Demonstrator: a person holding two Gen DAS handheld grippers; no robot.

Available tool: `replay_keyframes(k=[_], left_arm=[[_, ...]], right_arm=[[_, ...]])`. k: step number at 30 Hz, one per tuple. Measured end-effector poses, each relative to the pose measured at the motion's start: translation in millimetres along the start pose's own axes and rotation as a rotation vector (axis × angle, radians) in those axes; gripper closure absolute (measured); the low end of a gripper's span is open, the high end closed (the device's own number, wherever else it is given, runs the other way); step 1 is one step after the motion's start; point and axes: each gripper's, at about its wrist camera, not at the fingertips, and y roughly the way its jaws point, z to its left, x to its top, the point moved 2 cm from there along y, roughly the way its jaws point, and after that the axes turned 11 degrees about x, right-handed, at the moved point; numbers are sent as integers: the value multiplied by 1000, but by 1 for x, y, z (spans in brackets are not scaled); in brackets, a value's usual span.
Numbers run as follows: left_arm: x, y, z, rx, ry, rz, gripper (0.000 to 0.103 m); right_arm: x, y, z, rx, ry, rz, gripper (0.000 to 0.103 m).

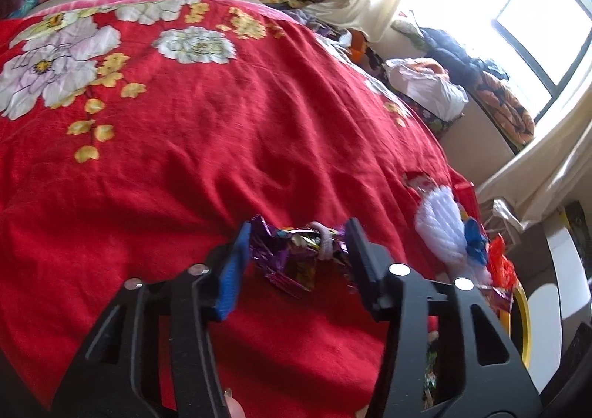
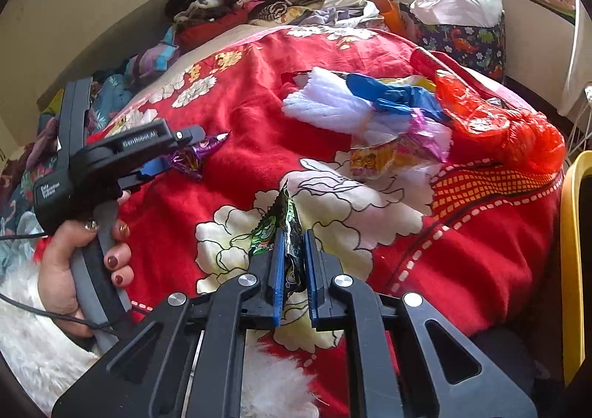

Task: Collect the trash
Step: 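Grasp the green snack wrapper with the right tool while the left tool grasps the purple candy wrapper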

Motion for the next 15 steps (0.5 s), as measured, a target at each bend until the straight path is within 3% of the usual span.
replay_keyframes(k=[5, 15], left_arm=[[-6, -6, -20, -24, 69, -4, 79], [-2, -30, -51, -84, 162, -67, 81]], right_arm=[[-3, -9, -3, -4, 6, -16, 94], [-1, -30, 0, -4, 4, -68, 94]])
